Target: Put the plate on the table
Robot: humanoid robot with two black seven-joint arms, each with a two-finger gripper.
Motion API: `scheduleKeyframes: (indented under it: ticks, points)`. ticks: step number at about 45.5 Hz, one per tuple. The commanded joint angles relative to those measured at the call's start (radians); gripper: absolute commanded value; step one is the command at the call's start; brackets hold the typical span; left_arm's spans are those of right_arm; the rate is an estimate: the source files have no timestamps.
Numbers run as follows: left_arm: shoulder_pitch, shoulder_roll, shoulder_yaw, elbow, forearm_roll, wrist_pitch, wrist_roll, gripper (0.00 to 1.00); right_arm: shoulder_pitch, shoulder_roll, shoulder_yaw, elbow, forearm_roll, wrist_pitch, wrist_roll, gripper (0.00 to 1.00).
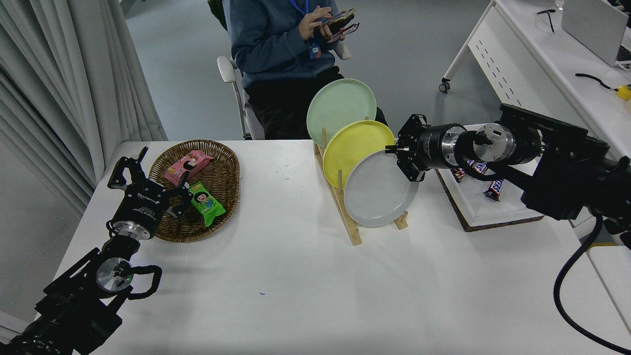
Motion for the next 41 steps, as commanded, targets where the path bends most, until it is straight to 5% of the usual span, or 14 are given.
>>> scheduleKeyframes:
  ticks: [1, 25, 41]
  points:
    - [0.000, 0.000, 0.000, 0.001, 0.000, 0.000, 0.000, 1.00, 0.045, -0.022, 0.047, 0.021, 0.011, 0.004, -0.019, 0.00]
    - [0.000, 0.000, -0.001, -0.001, 0.000, 0.000, 0.000, 1.00, 0.114, -0.066, 0.120, 0.124, 0.166, -0.065, -0.065, 0.00]
    - [0.000, 0.000, 0.000, 0.001, 0.000, 0.000, 0.000, 1.00, 0.099, 0.020, 0.147, 0.135, 0.232, -0.143, -0.063, 0.00]
